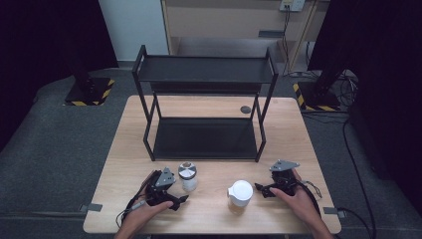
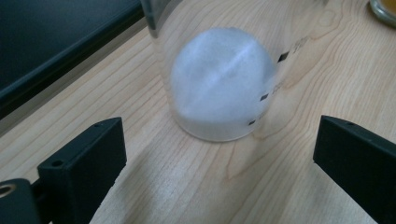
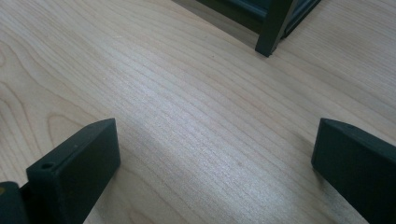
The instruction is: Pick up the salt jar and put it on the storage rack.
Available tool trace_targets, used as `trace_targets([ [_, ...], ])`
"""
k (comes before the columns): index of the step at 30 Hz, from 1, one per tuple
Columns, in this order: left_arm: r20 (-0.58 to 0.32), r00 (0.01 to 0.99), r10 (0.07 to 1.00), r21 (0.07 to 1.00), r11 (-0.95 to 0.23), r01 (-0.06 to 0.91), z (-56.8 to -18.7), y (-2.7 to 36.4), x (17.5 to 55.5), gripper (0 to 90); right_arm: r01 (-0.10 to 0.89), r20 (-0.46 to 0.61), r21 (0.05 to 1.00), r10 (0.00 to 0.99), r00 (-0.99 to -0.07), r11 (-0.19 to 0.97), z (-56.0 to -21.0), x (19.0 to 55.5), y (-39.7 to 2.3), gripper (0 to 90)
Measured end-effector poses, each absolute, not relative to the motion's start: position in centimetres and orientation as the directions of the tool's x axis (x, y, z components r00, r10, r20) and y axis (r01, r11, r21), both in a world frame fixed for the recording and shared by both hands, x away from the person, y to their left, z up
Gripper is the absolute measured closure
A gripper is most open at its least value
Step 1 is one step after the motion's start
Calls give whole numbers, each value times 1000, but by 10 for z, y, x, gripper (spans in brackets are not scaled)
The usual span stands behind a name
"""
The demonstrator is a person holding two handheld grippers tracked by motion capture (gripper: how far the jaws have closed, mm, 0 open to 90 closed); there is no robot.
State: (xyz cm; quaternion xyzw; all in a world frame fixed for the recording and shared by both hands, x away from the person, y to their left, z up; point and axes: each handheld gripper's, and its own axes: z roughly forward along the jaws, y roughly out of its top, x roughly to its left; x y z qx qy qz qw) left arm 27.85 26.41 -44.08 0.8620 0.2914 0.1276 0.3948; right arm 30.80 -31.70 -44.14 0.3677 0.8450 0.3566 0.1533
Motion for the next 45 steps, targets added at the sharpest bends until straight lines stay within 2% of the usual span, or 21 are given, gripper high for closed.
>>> trace_targets([
  [26, -51, 802, 595, 827, -426, 368, -445, 252, 294, 45, 516, 3, 716, 737, -676, 470, -442, 307, -315, 14],
  [33, -57, 802, 594, 836, -410, 363, -447, 251, 298, 136, 518, 3, 715, 738, -674, 469, -442, 307, -315, 14],
  [38, -59, 804, 592, 841, -405, 360, -449, 252, 299, 279, 518, 3, 715, 739, -674, 469, -442, 307, -315, 14],
  [45, -48, 816, 577, 843, -414, 343, -449, 254, 301, 292, 518, 3, 715, 739, -674, 469, -442, 307, -315, 14],
])
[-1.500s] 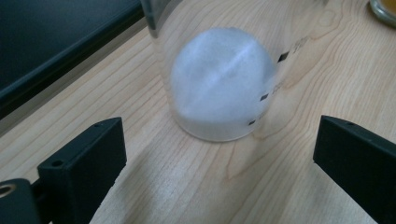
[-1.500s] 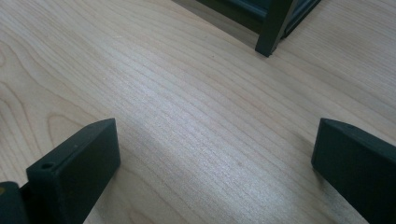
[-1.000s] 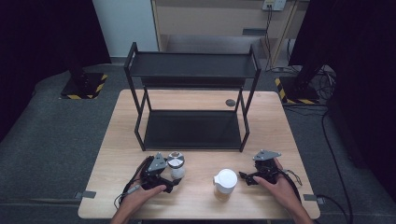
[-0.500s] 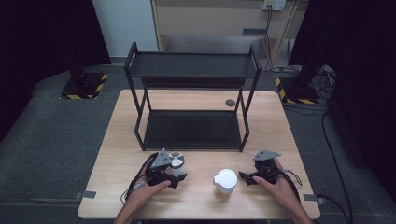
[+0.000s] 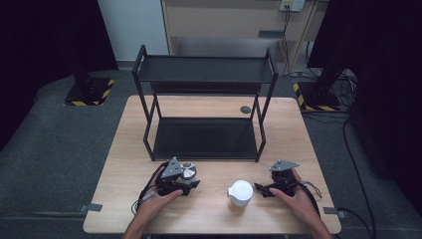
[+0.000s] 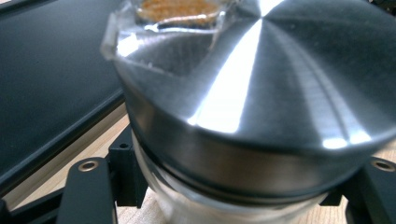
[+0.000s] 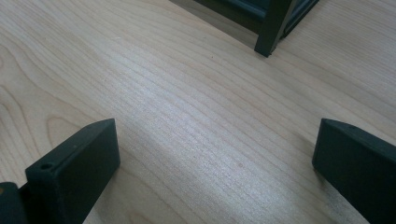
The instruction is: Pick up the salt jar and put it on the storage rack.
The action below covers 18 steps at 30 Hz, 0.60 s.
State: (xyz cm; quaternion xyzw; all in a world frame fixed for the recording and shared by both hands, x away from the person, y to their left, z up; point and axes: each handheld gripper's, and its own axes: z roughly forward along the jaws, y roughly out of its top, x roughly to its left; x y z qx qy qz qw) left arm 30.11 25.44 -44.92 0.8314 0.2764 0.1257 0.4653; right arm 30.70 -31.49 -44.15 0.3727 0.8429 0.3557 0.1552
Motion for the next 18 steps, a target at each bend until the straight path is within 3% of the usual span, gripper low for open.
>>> trace_targets([
  [18, -34, 871, 490, 866, -420, 269, -442, 267, 304, 294, 518, 3, 715, 739, -674, 469, -442, 307, -315, 14],
])
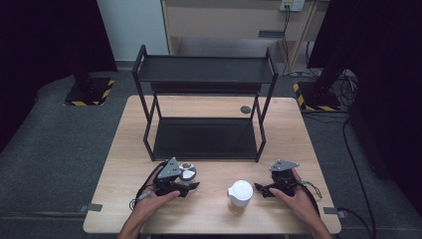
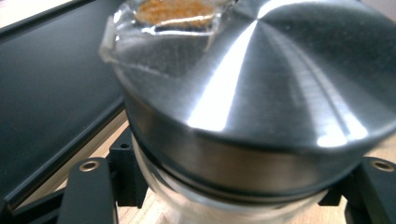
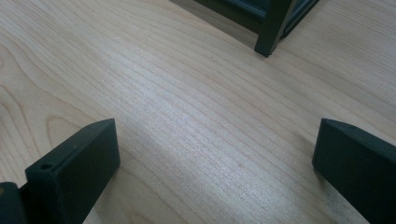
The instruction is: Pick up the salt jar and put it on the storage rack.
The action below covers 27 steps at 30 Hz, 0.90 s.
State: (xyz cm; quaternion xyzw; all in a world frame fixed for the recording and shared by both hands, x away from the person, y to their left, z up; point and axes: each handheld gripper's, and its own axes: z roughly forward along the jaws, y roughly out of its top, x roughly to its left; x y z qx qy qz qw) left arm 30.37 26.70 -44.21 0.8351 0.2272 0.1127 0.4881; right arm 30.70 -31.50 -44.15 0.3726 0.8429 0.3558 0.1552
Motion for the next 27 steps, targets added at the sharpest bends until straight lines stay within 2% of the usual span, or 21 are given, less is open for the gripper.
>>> trace_targets([
  [27, -15, 917, 399, 883, -425, 199, -415, 278, 310, 295, 518, 5, 715, 738, -675, 469, -442, 307, -315, 13],
])
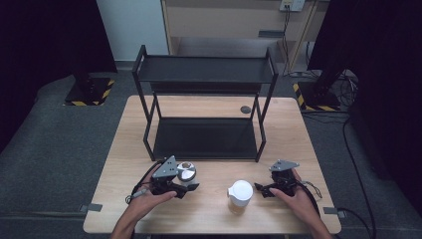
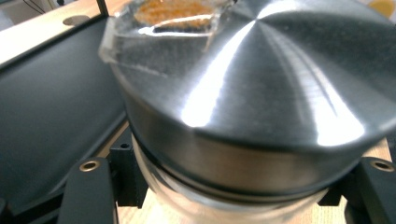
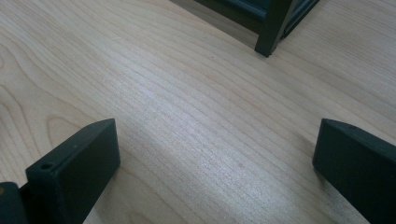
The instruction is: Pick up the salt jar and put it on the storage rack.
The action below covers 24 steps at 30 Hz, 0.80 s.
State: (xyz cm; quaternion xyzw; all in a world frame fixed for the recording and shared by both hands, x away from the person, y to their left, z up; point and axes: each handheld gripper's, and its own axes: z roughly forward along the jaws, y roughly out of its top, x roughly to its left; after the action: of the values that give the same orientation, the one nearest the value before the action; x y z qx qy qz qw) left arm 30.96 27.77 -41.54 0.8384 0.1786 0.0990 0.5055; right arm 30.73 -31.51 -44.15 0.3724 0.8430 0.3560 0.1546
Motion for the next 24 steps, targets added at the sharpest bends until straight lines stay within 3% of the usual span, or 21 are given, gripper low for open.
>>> trace_targets([
  [24, 29, 934, 356, 891, -432, 137, -361, 274, 340, 295, 518, 5, 715, 738, -675, 469, -442, 307, -315, 13],
])
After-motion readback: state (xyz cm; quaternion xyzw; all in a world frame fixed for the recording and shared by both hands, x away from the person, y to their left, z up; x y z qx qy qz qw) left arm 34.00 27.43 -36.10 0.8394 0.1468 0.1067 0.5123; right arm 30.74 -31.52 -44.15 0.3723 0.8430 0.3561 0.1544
